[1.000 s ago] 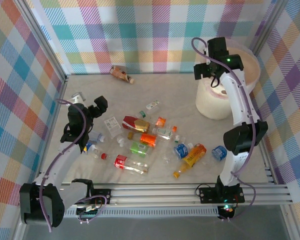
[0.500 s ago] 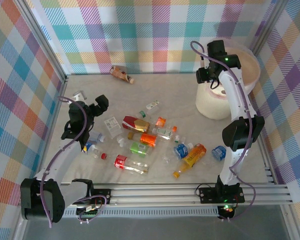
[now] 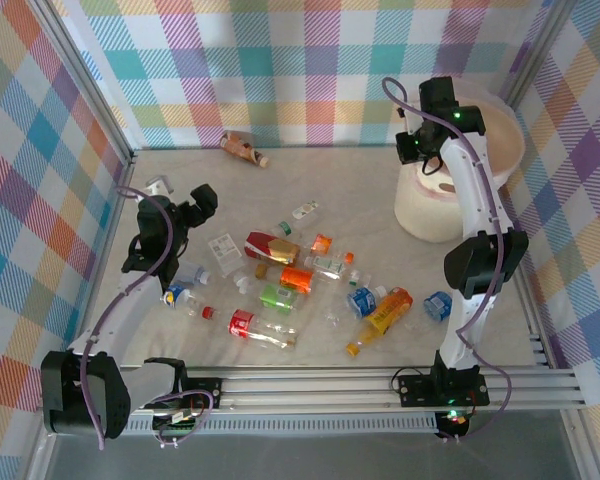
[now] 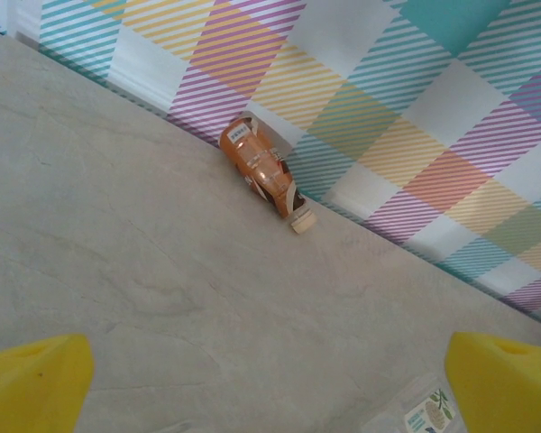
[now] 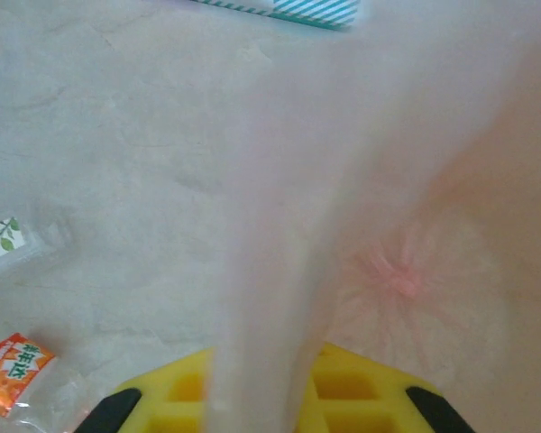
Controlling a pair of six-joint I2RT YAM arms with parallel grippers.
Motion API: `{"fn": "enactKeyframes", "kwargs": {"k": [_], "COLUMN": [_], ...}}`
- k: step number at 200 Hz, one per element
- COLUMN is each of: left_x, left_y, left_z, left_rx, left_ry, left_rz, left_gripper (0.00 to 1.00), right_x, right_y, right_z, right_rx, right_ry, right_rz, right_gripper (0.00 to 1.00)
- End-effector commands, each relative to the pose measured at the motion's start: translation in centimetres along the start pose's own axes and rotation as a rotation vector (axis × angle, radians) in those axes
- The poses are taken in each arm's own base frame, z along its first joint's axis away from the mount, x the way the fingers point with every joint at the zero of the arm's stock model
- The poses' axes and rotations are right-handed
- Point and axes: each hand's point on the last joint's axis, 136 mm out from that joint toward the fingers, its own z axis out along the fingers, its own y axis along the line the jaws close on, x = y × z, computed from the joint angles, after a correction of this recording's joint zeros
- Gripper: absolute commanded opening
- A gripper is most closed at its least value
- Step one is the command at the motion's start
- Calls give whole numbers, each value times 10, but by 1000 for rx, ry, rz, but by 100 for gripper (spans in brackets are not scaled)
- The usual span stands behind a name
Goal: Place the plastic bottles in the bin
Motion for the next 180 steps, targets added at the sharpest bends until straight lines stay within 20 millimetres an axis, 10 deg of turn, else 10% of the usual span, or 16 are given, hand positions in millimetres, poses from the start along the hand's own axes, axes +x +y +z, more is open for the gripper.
{"fn": "enactKeyframes", "kwargs": {"k": [1, 126, 180], "left_x": [-17, -40, -41], "left_y": [-6, -11, -12], "left_z": [2, 46, 58], "left_rx": [1, -57, -66], "left_ry": [-24, -39, -30], "left_rz": [-16, -100, -99], "left_gripper": [100, 100, 100], "right_x": [3, 14, 28], "right_y": [20, 128, 145], "right_z": [-10, -57, -54], "right_rx": [-125, -295, -265], "right_ry": [12, -3, 34], "right_rz": [0, -86, -99], "right_gripper": [7, 0, 0]}}
